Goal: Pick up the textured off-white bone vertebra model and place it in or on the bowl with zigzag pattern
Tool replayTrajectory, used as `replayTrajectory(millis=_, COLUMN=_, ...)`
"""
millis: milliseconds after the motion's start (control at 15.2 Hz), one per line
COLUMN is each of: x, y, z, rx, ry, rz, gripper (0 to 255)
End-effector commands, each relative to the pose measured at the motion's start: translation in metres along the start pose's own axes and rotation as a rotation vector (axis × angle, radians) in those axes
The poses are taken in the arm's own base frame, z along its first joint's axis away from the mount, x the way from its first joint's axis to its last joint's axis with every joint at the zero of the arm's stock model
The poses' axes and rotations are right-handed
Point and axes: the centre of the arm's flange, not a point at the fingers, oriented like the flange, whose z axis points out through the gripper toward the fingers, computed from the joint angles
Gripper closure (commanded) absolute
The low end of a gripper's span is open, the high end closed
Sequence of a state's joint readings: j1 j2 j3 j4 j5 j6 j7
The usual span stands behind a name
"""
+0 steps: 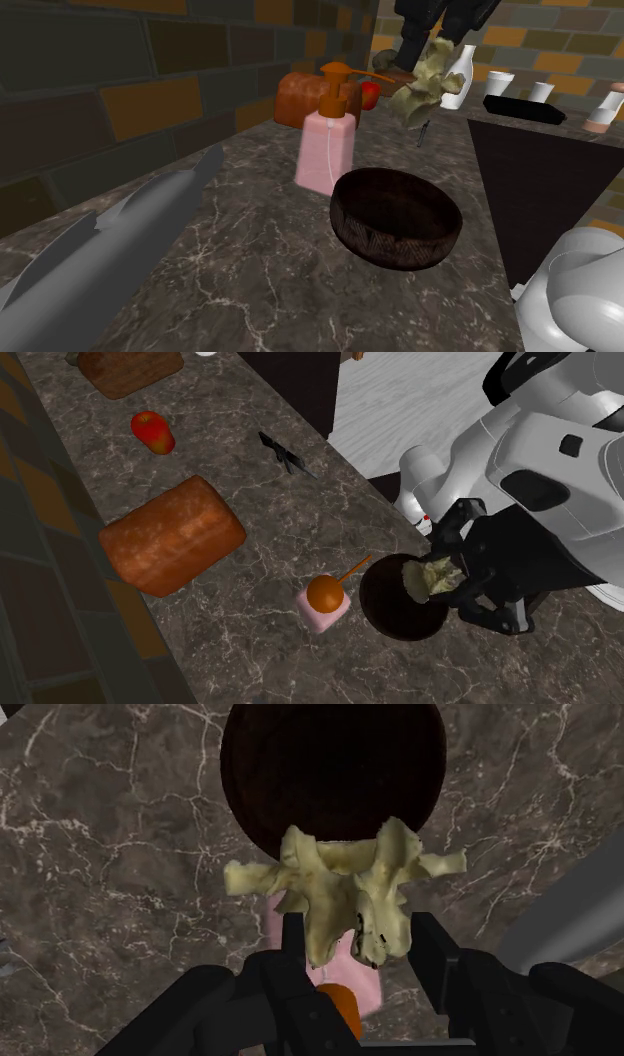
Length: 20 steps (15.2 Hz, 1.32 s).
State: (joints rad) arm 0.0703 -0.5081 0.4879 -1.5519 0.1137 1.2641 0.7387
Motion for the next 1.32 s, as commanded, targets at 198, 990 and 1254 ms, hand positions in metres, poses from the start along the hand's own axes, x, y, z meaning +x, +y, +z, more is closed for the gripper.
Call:
replayTrajectory(millis=198, x=-0.012, y=-0.009, z=0.019, rx=0.000, ry=0.000, rz=0.001, gripper=255)
replayTrajectory(millis=990, x=-0.024, y=-0.008, z=0.081, rx=0.000, ry=0.000, rz=0.001, gripper=255)
replayTrajectory(millis=1254, x=-0.026, y=-0.008, z=0.092, rx=0.000, ry=0.000, rz=0.001, gripper=255)
